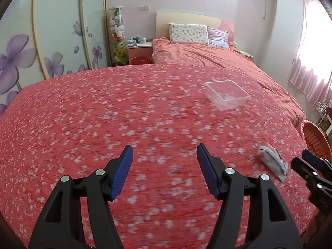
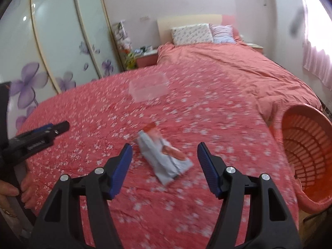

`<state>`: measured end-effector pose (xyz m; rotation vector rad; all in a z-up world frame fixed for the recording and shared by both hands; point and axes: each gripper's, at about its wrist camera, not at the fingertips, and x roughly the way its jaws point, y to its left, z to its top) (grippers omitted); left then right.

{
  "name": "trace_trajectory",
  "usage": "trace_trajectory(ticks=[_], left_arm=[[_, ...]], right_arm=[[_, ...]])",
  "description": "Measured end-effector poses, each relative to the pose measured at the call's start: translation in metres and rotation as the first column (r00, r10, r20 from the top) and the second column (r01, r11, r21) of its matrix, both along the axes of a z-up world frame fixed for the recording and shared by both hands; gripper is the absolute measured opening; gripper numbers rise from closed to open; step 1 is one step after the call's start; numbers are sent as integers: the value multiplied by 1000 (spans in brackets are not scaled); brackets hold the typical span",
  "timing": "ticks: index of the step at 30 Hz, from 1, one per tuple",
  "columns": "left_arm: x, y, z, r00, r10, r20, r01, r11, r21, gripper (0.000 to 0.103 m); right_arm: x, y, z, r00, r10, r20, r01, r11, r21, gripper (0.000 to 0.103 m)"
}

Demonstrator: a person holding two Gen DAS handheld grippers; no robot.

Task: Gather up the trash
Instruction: 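Move the right gripper to the white-orange wrapper and grasp it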

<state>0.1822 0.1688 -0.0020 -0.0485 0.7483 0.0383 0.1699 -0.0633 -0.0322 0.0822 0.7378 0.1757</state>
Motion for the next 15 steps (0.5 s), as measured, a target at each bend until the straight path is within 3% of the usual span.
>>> trace_trajectory(ticks=[6,10,15], left_arm=[[6,17,-3,1000,8,-6,-8,1000,-15,63],[11,21,-8,1000,4,-18,-4,1000,-26,63],[17,21,-13,999,-8,-32,7,999,-39,63]], right_arm=[[30,15,-15,996,-6,-89,4,1000,-30,64],[42,27,-26,989,13,-149,-28,995,-99,62],[40,25,-26,989,-11,-145,-9,991,-137,25]])
